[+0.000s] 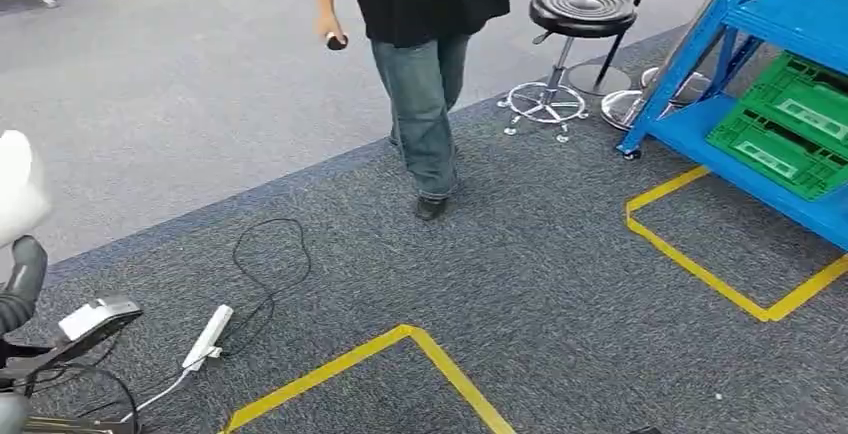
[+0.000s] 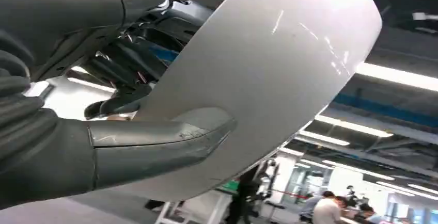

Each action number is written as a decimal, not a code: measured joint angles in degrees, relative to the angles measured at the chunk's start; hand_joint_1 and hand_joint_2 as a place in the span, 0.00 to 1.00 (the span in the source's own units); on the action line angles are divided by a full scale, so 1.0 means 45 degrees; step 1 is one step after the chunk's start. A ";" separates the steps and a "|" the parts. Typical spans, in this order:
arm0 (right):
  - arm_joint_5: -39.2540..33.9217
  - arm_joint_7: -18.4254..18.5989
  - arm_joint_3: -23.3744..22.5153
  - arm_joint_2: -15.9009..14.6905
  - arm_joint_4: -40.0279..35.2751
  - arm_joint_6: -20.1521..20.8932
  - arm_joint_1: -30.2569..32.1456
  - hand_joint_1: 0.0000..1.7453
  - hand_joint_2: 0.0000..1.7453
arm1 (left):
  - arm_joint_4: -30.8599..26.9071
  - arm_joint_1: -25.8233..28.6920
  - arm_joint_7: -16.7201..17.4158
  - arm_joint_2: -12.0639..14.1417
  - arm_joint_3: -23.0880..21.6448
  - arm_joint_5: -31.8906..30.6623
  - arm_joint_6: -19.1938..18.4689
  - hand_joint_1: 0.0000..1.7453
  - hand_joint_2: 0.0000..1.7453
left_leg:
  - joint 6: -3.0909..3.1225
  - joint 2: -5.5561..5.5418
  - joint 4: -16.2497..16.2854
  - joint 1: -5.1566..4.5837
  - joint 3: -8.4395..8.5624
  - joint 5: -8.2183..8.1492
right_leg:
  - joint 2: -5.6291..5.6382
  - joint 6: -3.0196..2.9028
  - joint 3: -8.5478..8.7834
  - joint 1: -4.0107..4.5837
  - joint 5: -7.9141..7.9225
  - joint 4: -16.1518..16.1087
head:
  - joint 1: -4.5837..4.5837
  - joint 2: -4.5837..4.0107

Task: Take the parts from the cabinet and place them on the table.

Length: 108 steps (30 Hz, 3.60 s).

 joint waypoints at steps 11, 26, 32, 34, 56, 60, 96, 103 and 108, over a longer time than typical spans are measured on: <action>0.2290 0.5207 0.1460 0.0854 0.0688 -0.0005 0.0329 0.00 0.00 | 0.0379 -0.1334 0.1044 0.0335 -0.1301 -0.0083 -0.0010 1.00 1.00 | -0.0001 -0.0067 0.0003 0.0002 0.0036 -0.0030 | -0.0080 0.0012 0.0083 0.0004 -0.0044 0.0001 | 0.0000 0.0000; 1.5664 0.7946 -0.7056 0.2791 -0.3541 0.0903 0.7976 0.00 0.00 | 0.0082 -0.0763 0.2078 0.0267 -0.1855 -0.1180 -0.0174 1.00 1.00 | -0.0032 -0.0003 0.0000 0.0016 0.0170 -0.0147 | 0.0034 0.0054 0.0215 0.0015 -0.0133 0.0002 | -0.0005 0.0000; 1.2728 0.6208 -0.9883 0.5361 -0.2752 0.1941 0.7596 0.00 0.00 | -0.0446 0.0116 0.1690 0.0408 -0.1539 -0.0739 -0.0068 1.00 1.00 | -0.0065 0.0049 -0.0012 0.0049 0.0251 -0.0194 | 0.0082 -0.0006 0.0250 0.0046 -0.0186 0.0002 | 0.0005 0.0000; 1.1024 0.4543 -1.0244 0.5727 -0.1601 0.2444 0.6655 0.00 0.00 | -0.0495 0.0241 0.1378 0.0437 -0.1520 -0.0471 -0.0063 1.00 1.00 | -0.0064 0.0059 -0.0011 0.0046 0.0277 -0.0195 | 0.0098 -0.0008 0.0256 0.0036 -0.0183 0.0001 | 0.0000 0.0000; 0.2045 -0.1852 -0.4584 0.4973 0.5907 0.2618 0.0279 0.00 0.00 | -0.0481 -0.0541 0.0062 0.0539 -0.2302 0.1365 -0.0058 1.00 1.00 | -0.0058 0.0043 -0.0007 0.0040 0.0290 -0.0197 | 0.0064 -0.0010 0.0312 0.0033 -0.0177 0.0002 | 0.0005 0.0000; 0.1066 -0.3723 -0.3537 0.4872 0.6333 0.2448 -0.0428 0.00 0.00 | -0.0486 -0.0553 0.0203 0.0587 -0.2399 0.1200 -0.0305 1.00 1.00 | -0.0058 0.0042 -0.0007 0.0038 0.0286 -0.0197 | 0.0061 -0.0010 0.0366 0.0032 -0.0177 0.0003 | 0.0004 0.0000; 0.4474 -0.5071 -0.4352 0.5110 0.6640 0.3110 -0.2949 0.00 0.00 | -0.0544 -0.1290 -0.0078 0.0233 -0.3389 0.1592 -0.0937 1.00 1.00 | -0.0058 0.0039 0.0004 0.0038 0.0293 -0.0185 | 0.0060 0.0014 0.0432 0.0031 -0.0155 0.0009 | 0.0000 0.0000; 0.4567 -0.4925 -0.4454 0.5182 0.6635 0.4232 -0.3075 0.00 0.00 | -0.0457 -0.1575 -0.0224 0.0170 -0.3662 0.1807 -0.0942 1.00 1.00 | -0.0052 0.0039 0.0005 0.0036 0.0290 -0.0181 | 0.0060 0.0015 0.0434 0.0028 -0.0154 0.0009 | 0.0000 0.0000; 0.5004 -0.4507 -0.4250 0.5139 0.6640 0.7727 -0.3161 0.00 0.00 | -0.0272 -0.2022 -0.0886 0.0165 -0.3919 0.2653 -0.1006 1.00 1.00 | -0.0052 0.0039 0.0007 0.0036 0.0289 -0.0182 | 0.0054 0.0015 0.0418 0.0026 -0.0155 0.0007 | 0.0000 0.0000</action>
